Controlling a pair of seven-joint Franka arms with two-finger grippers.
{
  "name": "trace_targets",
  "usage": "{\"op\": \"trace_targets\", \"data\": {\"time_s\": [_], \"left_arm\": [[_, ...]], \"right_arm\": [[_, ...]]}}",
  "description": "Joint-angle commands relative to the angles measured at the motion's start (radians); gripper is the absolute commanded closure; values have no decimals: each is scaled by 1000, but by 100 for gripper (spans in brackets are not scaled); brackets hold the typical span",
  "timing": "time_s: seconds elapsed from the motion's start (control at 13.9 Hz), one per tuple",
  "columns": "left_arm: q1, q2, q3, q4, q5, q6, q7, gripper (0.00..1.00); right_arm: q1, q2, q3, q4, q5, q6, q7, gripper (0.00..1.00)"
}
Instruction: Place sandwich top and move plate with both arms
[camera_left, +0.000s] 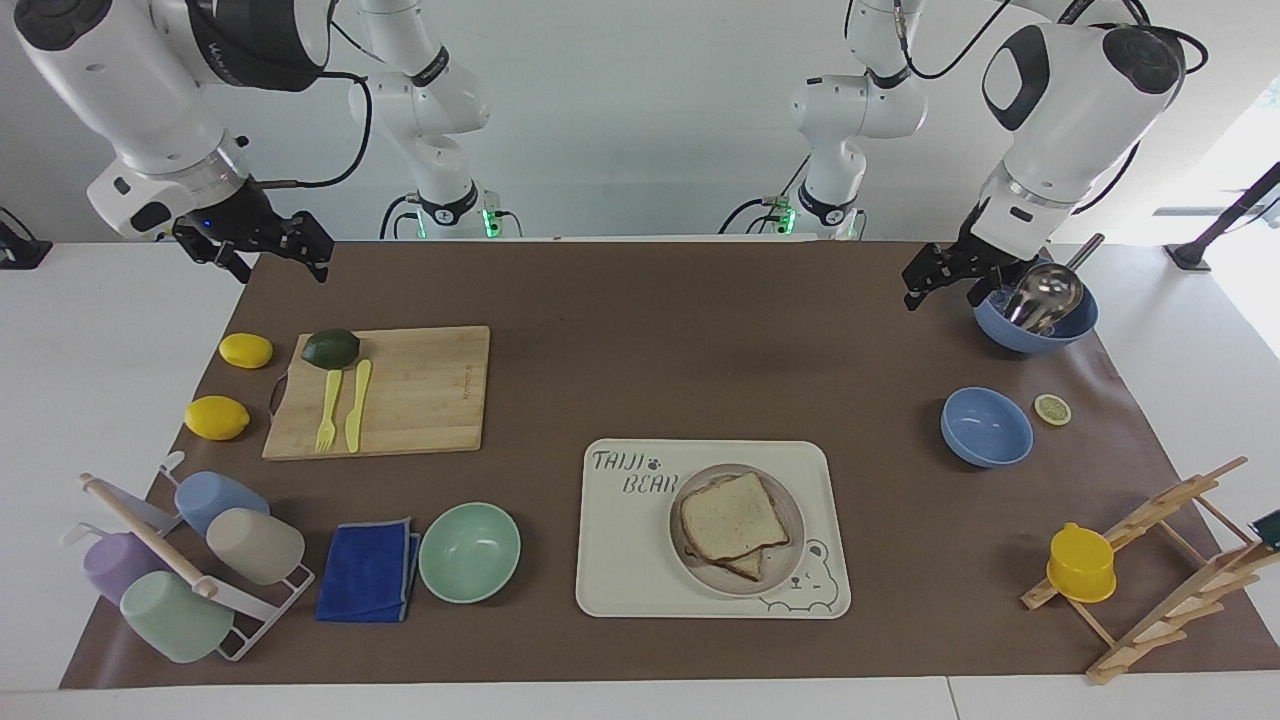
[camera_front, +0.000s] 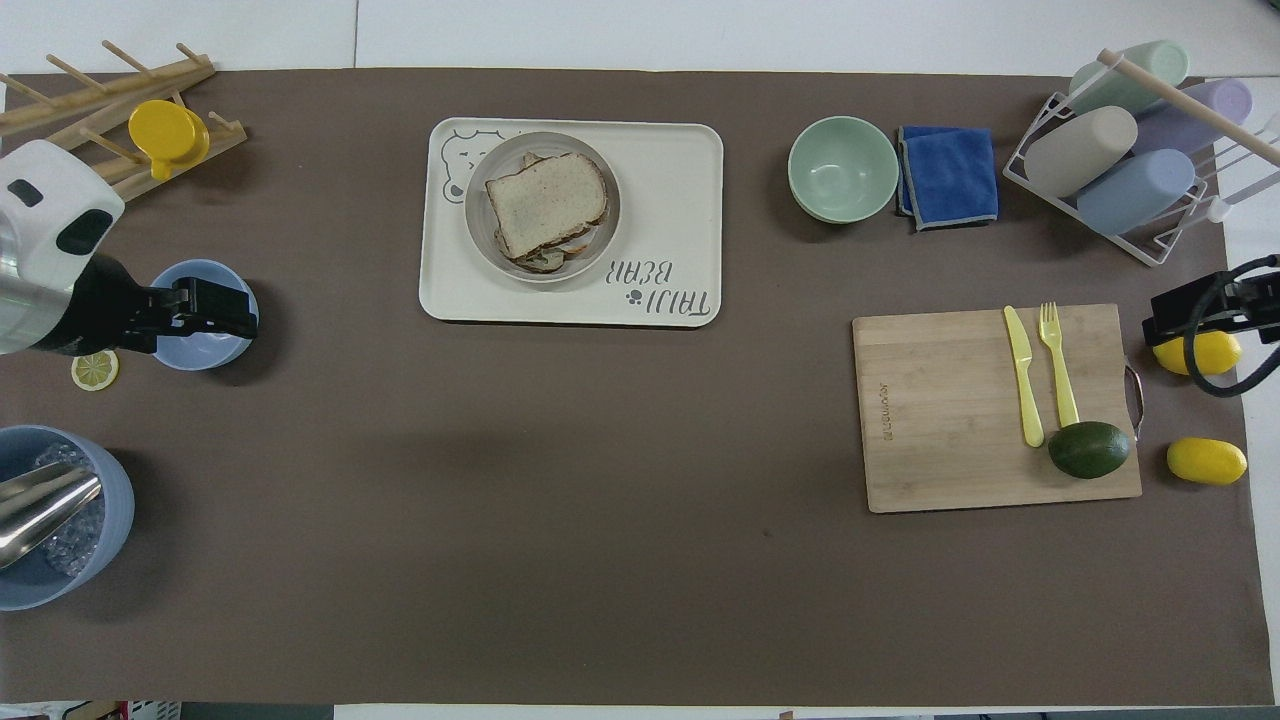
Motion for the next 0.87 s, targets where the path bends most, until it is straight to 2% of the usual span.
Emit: {"op": "trace_targets", "data": {"time_s": [0.0,0.07,0.29,0.36,0.51,0.79], "left_arm": [[72,-19,-65,-2,21,25,47,0],[75,1,-67,24,24,8,48,0],[75,38,-88,130,149,-107,55,0],[75,43,-88,165,142,-143,58,0],[76,43,-90,178,140,-194,60,0],[99,43,-95,173,85,-190,58,0]], "right_arm": [[-8,-21,5,-24,10,7,2,0],[-8,-23,5,-24,10,7,2,0],[-8,-23,5,-24,10,7,2,0],[-8,-23,5,-24,10,7,2,0],[-8,-23,5,-24,10,7,2,0],[-8,-21,5,-24,10,7,2,0]]}}
